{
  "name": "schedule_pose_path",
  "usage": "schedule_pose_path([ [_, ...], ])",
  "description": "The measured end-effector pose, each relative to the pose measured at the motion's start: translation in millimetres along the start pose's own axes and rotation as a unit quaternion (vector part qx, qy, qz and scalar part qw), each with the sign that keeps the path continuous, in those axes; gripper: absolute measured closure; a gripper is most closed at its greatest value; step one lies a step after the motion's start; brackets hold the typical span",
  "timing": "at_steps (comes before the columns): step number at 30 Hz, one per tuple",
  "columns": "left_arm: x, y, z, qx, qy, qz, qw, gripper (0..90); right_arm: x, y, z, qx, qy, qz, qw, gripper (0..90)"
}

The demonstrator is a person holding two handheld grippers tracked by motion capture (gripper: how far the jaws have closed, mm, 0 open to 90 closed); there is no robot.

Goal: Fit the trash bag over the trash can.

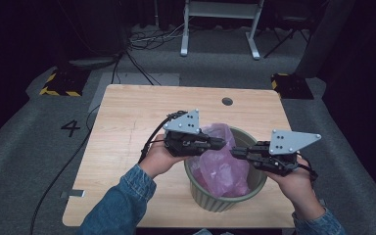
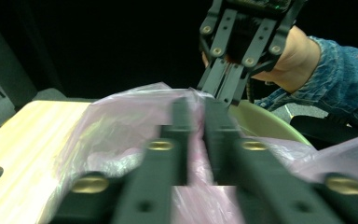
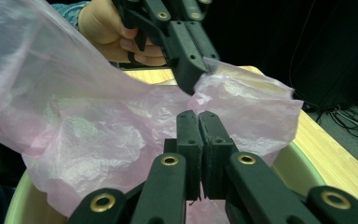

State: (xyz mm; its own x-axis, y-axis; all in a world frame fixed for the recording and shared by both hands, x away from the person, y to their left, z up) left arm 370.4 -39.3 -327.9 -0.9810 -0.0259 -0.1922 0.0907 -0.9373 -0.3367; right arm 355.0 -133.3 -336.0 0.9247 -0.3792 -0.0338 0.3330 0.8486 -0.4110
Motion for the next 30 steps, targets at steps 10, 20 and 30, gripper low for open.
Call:
schedule_pose_path([
  [10,-1.9,-20.8,-10.7,-0.004,-0.013,0.027,0.9995,89.8,7.3,-16.9,-3.8,0.007,0.011,-0.017,0.9998,90.0],
  [20,6.5,-65.6,-51.7,-0.003,-0.058,0.056,0.9968,89.8,15.9,-69.1,-40.1,0.047,0.031,-0.035,0.9978,90.0],
  [30,26.4,-95.9,-73.1,0.000,-0.063,0.071,0.9954,89.8,20.2,-105.4,-83.1,0.069,0.058,-0.056,0.9943,90.0],
])
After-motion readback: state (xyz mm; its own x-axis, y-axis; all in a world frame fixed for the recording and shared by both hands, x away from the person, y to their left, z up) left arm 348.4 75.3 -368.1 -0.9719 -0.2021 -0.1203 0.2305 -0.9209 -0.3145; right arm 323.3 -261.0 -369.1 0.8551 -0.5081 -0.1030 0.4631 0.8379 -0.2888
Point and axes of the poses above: each handheld gripper's, and its own axes: y roughly forward along the jaws, z roughly out of its top, x roughly to its right, the point moved 10 cm from there along y, roughly forward along the jaws, and after that the axes turned 12 degrees about y, right-handed, at the moved point
